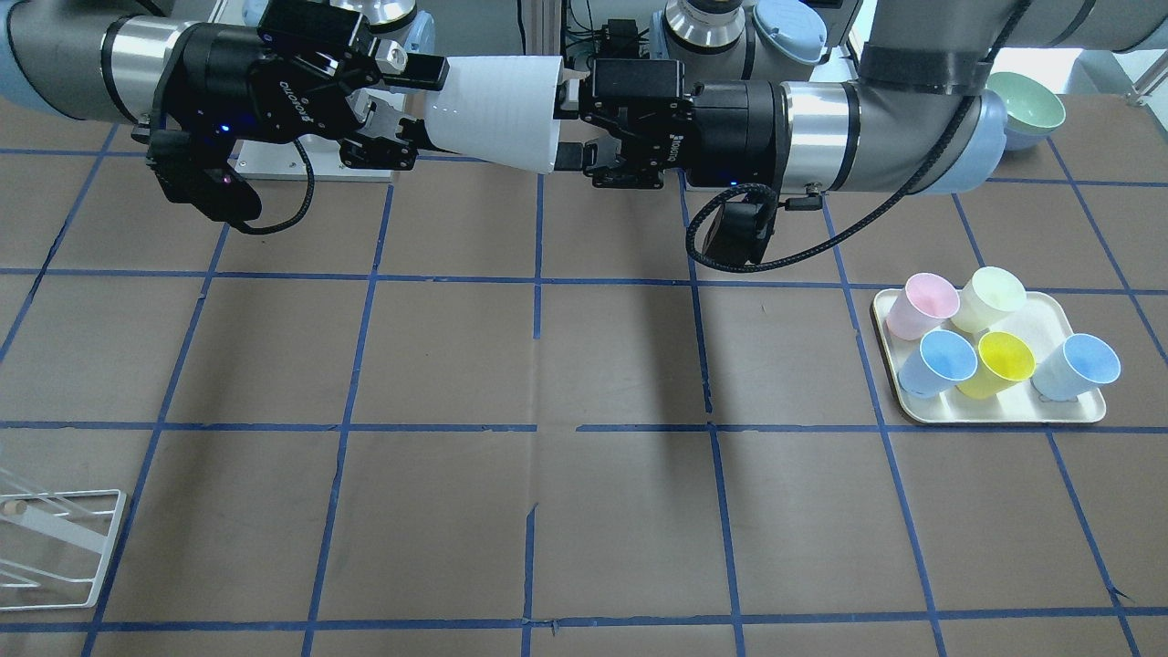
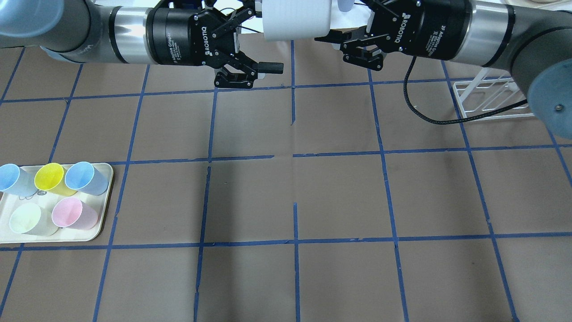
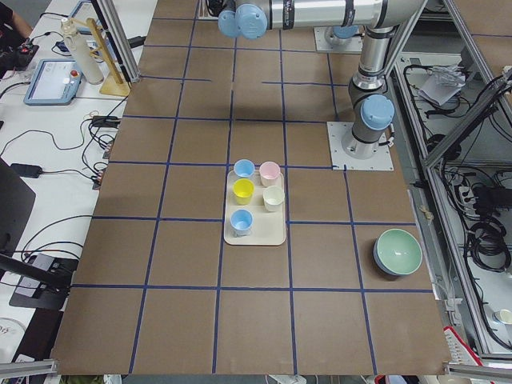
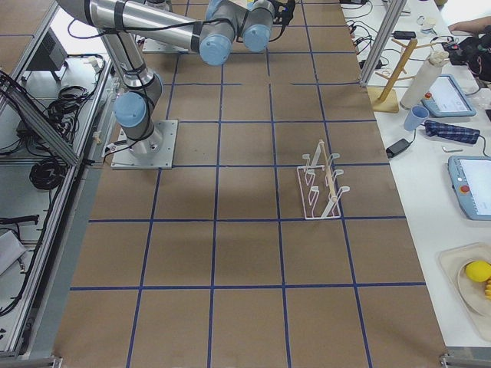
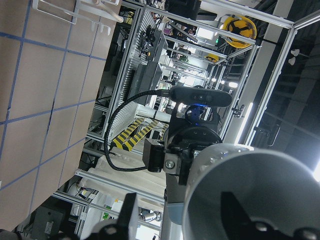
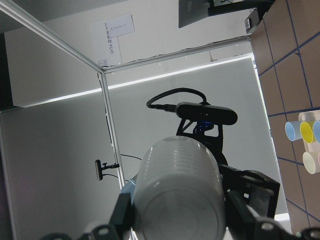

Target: Transfer IKEA cup to right arm and place on rack

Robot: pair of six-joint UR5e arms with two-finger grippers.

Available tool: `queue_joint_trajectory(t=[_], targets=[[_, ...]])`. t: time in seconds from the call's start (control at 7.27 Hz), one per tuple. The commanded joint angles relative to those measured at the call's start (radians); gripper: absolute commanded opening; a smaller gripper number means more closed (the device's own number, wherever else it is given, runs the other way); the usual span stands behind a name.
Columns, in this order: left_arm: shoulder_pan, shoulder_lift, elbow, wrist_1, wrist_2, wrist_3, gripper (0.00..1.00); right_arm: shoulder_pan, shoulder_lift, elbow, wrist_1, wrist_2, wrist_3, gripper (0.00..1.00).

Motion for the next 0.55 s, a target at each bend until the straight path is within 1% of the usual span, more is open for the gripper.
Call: queue_joint_trajectory(t=[0.0,0.14,0.28,0.41], targets=[[0.010,0.007,0.017,0.023,0.008,-0.089,1.00,-0.030,0.001,-0.004,0.000,0.000,0.001,0.00],[0.011,0.007,0.040,0.075,0.013,-0.184,1.00,-0.071,0.000,-0.004,0.000,0.000,0.001,0.00],[0.011,0.006,0.055,0.165,0.016,-0.309,1.00,-0.102,-0.002,-0.004,0.000,0.000,0.001,0.00],[0.011,0.007,0.060,0.297,0.122,-0.414,0.99,-0.138,-0.002,-0.004,-0.001,-0.003,0.001,0.00]])
